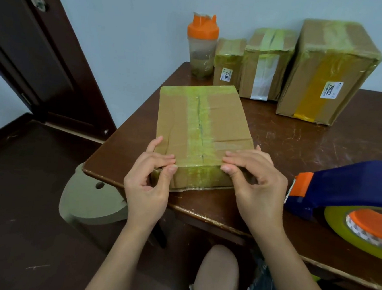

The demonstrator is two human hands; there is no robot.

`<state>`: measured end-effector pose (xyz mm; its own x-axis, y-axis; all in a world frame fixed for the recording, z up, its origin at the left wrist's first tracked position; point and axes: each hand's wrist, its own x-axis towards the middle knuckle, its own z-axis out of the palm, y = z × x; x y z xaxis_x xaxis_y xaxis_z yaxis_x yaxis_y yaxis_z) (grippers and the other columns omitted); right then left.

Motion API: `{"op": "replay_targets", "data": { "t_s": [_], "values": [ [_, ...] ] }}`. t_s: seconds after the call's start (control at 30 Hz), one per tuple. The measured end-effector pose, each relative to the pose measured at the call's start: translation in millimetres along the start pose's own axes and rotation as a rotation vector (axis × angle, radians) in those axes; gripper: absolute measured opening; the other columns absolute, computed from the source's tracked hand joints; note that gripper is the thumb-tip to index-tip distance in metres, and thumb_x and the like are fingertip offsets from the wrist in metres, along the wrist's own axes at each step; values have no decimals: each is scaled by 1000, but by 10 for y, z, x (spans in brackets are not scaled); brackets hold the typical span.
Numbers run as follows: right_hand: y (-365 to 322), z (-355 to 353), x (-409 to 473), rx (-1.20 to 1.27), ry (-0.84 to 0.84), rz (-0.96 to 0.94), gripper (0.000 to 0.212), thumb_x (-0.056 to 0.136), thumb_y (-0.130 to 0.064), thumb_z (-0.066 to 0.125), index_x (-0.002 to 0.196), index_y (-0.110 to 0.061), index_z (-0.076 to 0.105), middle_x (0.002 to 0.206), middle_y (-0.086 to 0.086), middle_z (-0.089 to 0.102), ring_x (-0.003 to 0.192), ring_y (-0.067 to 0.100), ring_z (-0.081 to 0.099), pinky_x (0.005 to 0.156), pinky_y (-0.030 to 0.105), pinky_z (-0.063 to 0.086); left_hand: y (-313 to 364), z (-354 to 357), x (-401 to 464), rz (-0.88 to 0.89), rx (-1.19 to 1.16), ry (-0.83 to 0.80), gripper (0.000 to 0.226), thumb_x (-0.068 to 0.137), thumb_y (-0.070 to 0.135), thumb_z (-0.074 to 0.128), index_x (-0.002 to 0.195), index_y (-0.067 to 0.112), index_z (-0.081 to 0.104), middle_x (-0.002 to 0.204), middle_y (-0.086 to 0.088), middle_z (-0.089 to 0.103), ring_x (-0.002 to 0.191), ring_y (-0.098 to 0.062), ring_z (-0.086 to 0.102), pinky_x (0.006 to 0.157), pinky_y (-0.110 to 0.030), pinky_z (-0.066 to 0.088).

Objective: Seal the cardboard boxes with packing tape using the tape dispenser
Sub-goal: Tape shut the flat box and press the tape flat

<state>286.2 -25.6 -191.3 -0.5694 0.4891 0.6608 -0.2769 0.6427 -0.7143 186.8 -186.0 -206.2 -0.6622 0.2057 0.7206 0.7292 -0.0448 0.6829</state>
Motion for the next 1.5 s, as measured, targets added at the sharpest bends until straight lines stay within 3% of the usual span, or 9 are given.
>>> {"op": "replay_targets", "data": {
  "t_s": [0.13, 0.27, 0.43, 0.57, 0.77, 0.93, 1.13, 1.33, 1.5],
  "values": [
    [38, -19, -25, 7, -20, 3, 21, 89, -3, 62, 103, -14, 72, 108, -3, 71, 121, 13, 58, 112, 31, 36, -23, -27, -60, 1, 19, 0, 17, 95, 5, 50, 96, 1, 66, 100, -9, 67, 119, -38, 58, 110, -46, 39],
    [45, -14, -35, 52, 20, 12, 28, 89, 7, 58, 104, -11, 71, 106, -4, 71, 122, 12, 58, 112, 41, 38, -6, 18, -45, -54, -38, 44, 20, 96, 4, 47, 96, 2, 67, 98, -10, 68, 116, -33, 61, 111, -48, 39],
    [-25, -1, -34, 87, 37, 92, 31, 91, 2, 52, 111, -17, 68, 112, -35, 61, 124, -1, 52, 111, 38, 39, 73, 41, -61, -188, -58, 113, 24, 96, 12, 51, 115, 5, 64, 125, -8, 63, 130, -22, 53, 108, -31, 42],
    [-52, -24, -65, 158, 94, 171, 34, 97, 2, 48, 124, -14, 62, 112, -8, 71, 118, 8, 60, 108, 43, 42, 193, 61, -7, -377, -251, 172, 34, 92, 6, 55, 125, 12, 60, 130, 6, 62, 129, -15, 53, 105, -24, 43],
    [-87, 5, 51, 143, 66, 413, 49, 96, -42, 49, 143, -33, 41, 150, -14, 40, 138, -1, 33, 116, 41, 32, 336, 205, 161, -738, -172, 74, 57, 93, 34, 61, 147, 25, 42, 133, 15, 57, 112, 7, 56, 89, -12, 47],
    [-90, 71, 105, 97, 75, 504, 49, 94, -21, 58, 140, -32, 44, 124, -27, 51, 118, -13, 46, 105, 26, 42, 281, 316, 157, -754, -10, 103, 59, 89, 30, 56, 146, 25, 44, 135, 12, 57, 121, -6, 55, 104, -37, 47],
    [-21, 127, 159, 65, 188, 548, 32, 101, -25, 46, 132, -31, 48, 117, -22, 55, 106, -12, 49, 86, 4, 35, 308, 443, 149, -685, -11, 287, 40, 104, 22, 41, 142, 14, 50, 137, 8, 57, 121, 2, 53, 95, -7, 43],
    [51, 183, 138, -48, 228, 450, 41, 99, -24, 31, 133, -12, 50, 81, -7, 58, 67, -3, 52, 59, 6, 37, 233, 475, 156, -677, -59, 305, 40, 106, 20, 37, 142, 9, 49, 139, 4, 56, 125, 2, 51, 99, -10, 42],
    [-43, 111, 163, 26, 238, 524, 35, 106, -16, 29, 131, -14, 53, 109, -13, 58, 87, -14, 49, 73, -3, 33, 395, 401, 224, -826, -152, 268, 46, 105, 46, 31, 141, 27, 51, 132, 14, 60, 120, 2, 54, 91, -13, 43]
  ]
}}
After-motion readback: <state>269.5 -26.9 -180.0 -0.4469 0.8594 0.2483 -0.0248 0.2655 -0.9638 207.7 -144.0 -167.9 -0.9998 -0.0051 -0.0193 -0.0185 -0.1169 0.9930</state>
